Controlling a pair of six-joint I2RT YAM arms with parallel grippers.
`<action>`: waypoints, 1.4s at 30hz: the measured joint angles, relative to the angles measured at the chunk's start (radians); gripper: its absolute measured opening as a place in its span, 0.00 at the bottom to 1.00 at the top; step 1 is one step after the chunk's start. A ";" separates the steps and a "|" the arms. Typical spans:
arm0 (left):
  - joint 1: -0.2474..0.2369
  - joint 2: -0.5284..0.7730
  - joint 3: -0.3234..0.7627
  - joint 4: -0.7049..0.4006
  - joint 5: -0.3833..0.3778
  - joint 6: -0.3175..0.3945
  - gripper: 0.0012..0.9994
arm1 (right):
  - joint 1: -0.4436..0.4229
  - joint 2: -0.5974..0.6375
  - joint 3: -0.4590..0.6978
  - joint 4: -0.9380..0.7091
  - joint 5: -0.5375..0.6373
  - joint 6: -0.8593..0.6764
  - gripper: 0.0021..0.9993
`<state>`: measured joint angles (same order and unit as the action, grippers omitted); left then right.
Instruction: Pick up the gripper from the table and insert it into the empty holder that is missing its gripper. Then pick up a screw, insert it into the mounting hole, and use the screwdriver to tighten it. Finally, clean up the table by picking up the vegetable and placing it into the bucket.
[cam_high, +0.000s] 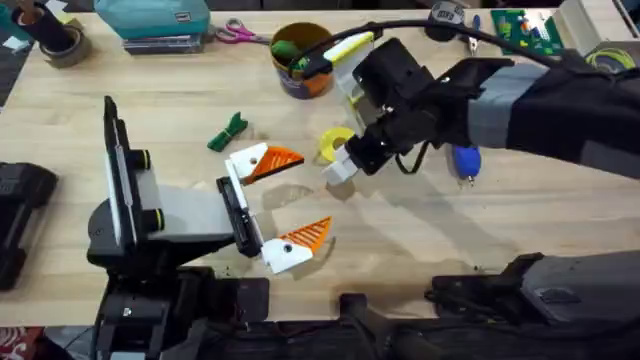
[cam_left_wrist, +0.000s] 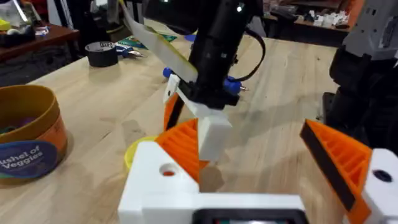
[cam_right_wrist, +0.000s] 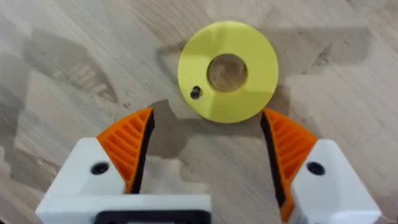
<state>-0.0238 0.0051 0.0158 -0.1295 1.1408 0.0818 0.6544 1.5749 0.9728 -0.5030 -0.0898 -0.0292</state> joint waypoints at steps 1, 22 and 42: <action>0.000 0.000 0.000 0.000 0.000 0.000 0.99 | 0.000 0.000 0.005 0.000 0.000 0.000 0.99; 0.000 0.000 0.000 0.000 0.000 0.000 0.99 | 0.036 0.051 0.023 0.058 0.004 0.000 0.65; 0.000 0.000 0.000 0.000 0.000 0.000 0.99 | 0.036 0.051 0.023 0.078 0.008 0.000 0.26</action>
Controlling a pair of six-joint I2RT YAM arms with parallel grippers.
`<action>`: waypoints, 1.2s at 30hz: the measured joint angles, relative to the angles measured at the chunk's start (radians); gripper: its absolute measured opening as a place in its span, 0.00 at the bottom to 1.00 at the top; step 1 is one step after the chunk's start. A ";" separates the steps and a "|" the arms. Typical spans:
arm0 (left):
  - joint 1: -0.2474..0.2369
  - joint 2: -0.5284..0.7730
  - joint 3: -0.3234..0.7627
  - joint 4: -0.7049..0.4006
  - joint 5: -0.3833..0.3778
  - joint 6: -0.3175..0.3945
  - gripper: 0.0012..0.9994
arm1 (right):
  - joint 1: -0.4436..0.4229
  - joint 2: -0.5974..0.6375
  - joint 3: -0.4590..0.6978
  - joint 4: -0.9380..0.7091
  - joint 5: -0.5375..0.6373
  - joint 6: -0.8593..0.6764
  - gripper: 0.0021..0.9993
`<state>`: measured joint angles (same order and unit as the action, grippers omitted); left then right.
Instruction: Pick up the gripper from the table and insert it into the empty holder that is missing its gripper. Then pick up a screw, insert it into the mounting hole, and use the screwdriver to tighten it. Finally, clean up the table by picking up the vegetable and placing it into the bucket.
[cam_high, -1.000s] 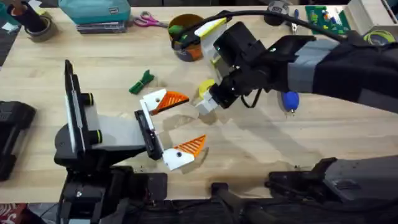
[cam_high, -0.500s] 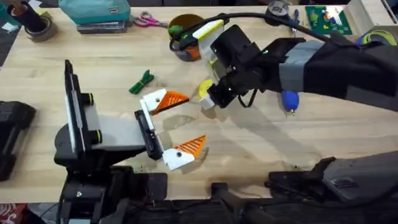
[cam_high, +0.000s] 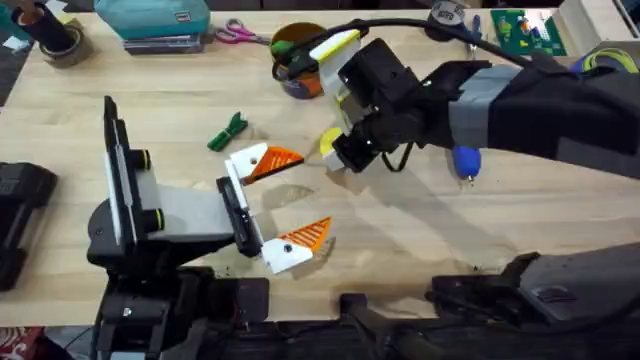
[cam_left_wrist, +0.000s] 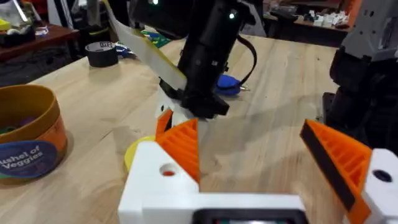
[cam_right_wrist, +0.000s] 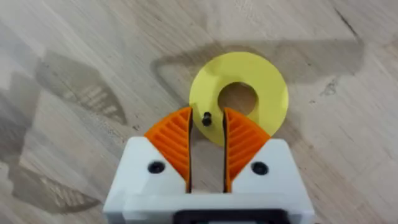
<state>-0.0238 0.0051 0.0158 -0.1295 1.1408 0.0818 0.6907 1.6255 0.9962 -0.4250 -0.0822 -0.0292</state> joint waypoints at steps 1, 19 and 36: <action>0.000 0.000 0.000 0.000 0.000 0.000 0.99 | 0.000 0.000 0.000 0.000 0.000 0.000 0.26; 0.000 0.000 0.000 0.000 0.000 0.000 0.99 | 0.005 0.017 0.001 0.001 0.000 -0.001 0.02; 0.000 0.000 0.000 0.000 0.000 0.000 0.99 | 0.005 0.016 0.060 -0.060 0.023 0.000 0.00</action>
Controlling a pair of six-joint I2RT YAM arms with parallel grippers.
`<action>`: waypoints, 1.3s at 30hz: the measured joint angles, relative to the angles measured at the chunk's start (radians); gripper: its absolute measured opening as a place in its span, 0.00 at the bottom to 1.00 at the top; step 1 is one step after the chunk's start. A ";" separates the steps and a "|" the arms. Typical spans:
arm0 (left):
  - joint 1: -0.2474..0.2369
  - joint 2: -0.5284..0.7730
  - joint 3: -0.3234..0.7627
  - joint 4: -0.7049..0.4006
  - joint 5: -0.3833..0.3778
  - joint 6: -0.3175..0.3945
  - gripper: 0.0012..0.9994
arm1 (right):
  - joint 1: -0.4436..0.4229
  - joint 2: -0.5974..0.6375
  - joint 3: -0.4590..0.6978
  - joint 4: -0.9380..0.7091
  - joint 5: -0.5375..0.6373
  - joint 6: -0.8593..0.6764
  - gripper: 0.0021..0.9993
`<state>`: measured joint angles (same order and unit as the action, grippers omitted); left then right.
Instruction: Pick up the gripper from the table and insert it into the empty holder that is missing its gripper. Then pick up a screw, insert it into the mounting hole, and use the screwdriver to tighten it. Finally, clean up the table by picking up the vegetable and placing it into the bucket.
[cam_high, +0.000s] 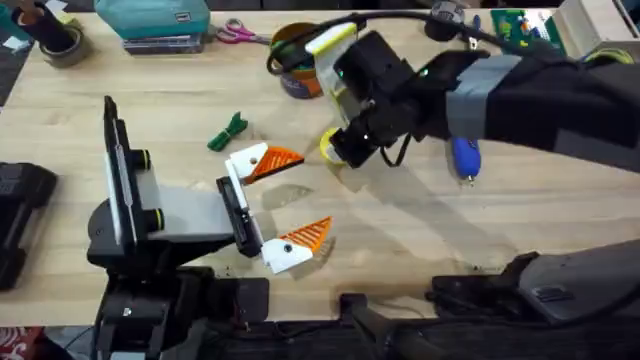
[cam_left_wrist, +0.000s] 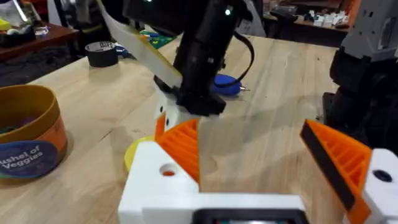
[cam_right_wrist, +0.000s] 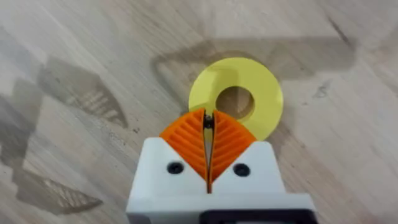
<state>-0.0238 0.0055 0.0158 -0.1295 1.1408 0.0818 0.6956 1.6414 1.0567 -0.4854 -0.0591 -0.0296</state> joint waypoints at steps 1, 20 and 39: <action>0.000 0.000 0.000 0.000 0.000 0.000 0.99 | 0.000 -0.002 0.017 -0.021 0.012 0.000 0.00; 0.000 0.000 0.000 0.000 0.000 0.000 0.99 | 0.000 -0.071 0.502 -0.491 0.073 -0.060 0.00; 0.000 0.000 0.000 0.000 0.000 0.000 0.99 | 0.095 -0.071 0.780 -0.657 0.073 -0.091 0.00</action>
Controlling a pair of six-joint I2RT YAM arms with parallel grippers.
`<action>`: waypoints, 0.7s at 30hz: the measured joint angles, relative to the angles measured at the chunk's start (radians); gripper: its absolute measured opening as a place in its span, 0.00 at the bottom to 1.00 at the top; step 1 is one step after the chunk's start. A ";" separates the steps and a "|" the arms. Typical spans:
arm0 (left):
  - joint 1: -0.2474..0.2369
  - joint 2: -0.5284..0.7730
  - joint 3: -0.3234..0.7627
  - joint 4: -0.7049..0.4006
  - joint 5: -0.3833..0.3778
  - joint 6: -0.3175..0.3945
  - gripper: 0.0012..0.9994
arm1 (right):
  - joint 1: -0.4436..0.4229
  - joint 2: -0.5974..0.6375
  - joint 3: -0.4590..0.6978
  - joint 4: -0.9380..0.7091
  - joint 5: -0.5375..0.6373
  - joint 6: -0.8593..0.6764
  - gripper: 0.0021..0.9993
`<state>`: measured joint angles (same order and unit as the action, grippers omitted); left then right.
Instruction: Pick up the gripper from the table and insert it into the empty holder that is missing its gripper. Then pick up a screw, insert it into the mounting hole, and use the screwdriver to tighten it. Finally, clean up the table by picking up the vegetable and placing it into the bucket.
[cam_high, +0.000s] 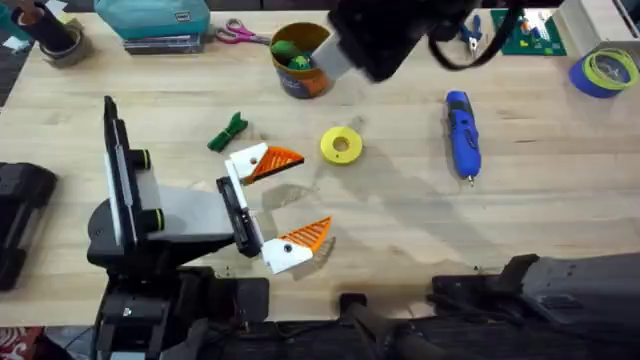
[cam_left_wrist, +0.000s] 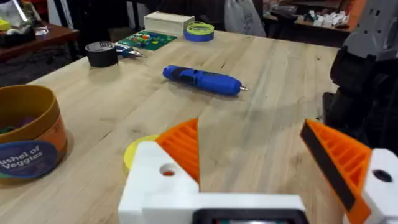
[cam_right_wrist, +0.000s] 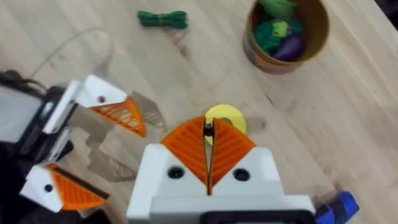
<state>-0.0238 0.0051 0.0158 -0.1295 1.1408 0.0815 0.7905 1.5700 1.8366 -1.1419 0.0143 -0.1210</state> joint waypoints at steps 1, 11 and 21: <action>0.000 0.000 0.000 0.000 0.000 0.000 0.99 | 0.021 0.000 0.000 0.000 0.000 -0.004 0.00; 0.000 0.000 0.000 0.000 0.000 0.000 0.99 | 0.166 0.041 0.043 0.007 -0.026 -0.055 0.00; 0.000 0.000 0.000 0.000 0.000 0.000 0.99 | 0.234 0.096 0.079 0.005 -0.058 -0.122 0.00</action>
<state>-0.0238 0.0052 0.0158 -0.1295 1.1408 0.0818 1.0250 1.6661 1.9160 -1.1370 -0.0432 -0.2427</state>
